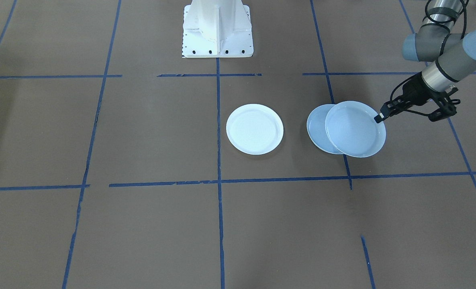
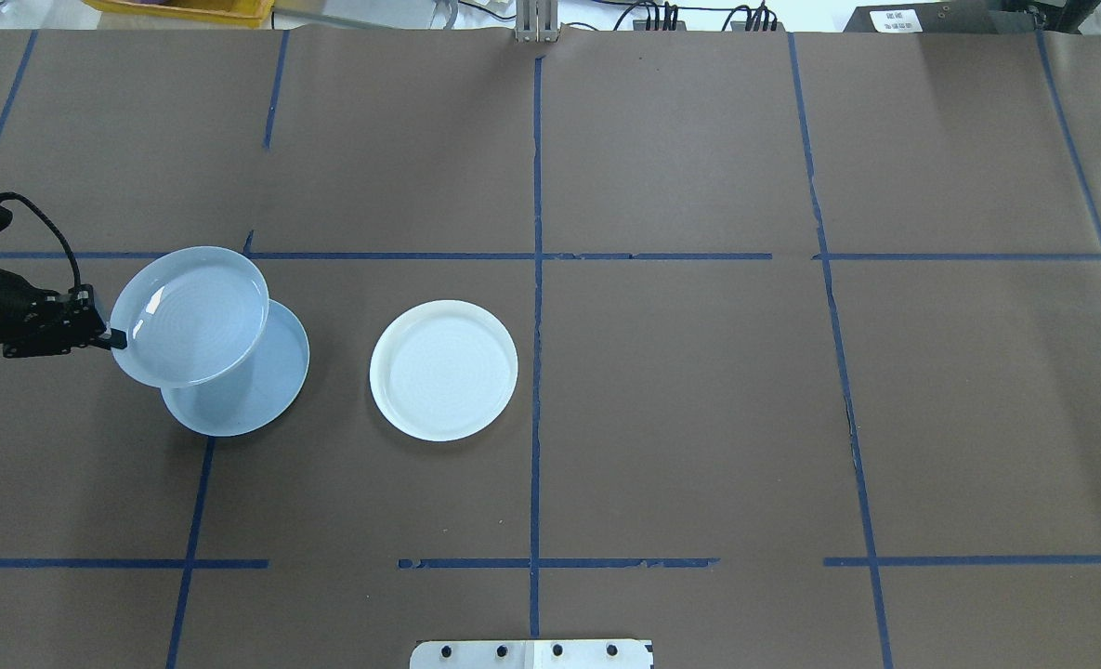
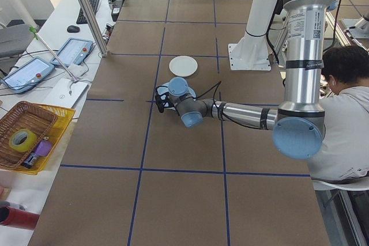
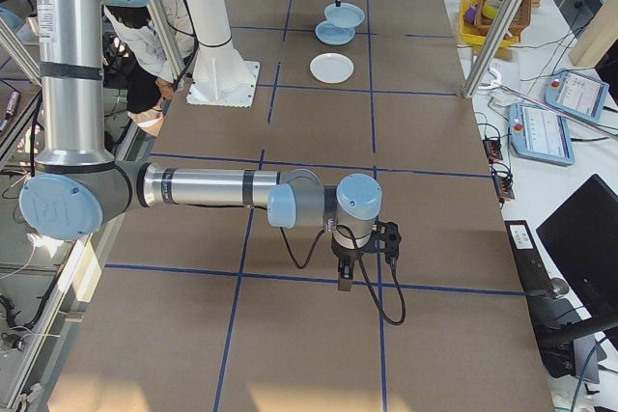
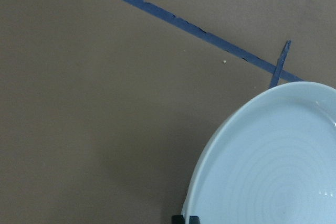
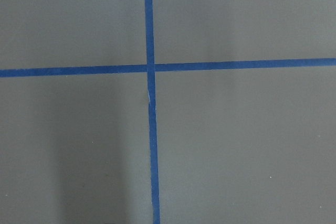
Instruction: Stack plate in center
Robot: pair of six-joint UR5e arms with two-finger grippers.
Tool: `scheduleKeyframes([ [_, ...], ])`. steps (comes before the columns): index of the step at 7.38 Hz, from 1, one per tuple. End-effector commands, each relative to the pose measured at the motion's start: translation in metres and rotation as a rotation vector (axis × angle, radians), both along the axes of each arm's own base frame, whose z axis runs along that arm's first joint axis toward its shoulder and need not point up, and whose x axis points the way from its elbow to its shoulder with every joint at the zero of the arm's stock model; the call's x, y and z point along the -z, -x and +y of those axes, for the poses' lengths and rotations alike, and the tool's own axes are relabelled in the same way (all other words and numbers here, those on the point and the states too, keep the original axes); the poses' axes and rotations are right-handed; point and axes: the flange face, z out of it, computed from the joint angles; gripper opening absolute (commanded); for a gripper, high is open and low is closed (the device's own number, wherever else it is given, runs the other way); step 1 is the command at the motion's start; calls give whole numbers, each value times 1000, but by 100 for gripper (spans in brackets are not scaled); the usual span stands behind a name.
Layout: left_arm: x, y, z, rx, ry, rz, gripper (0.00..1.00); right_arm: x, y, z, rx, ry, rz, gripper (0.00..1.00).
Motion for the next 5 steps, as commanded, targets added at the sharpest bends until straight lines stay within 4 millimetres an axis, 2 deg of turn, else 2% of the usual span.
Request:
scheduleKeyframes([
  [1,5,-22,8,-23,-3,-3,99,0,0,0,0,0,-1,100],
  [2,8,-21,9,-30,-4,7,100,0,0,0,0,0,-1,100],
  [3,32,-21,15,-71,-16,51,100,0,0,0,0,0,-1,100],
  [4,68,-22,18,-89,-37,97,100,0,0,0,0,0,-1,100],
  [5,111,-36,5,-77,-8,103,100,0,0,0,0,0,-1,100],
])
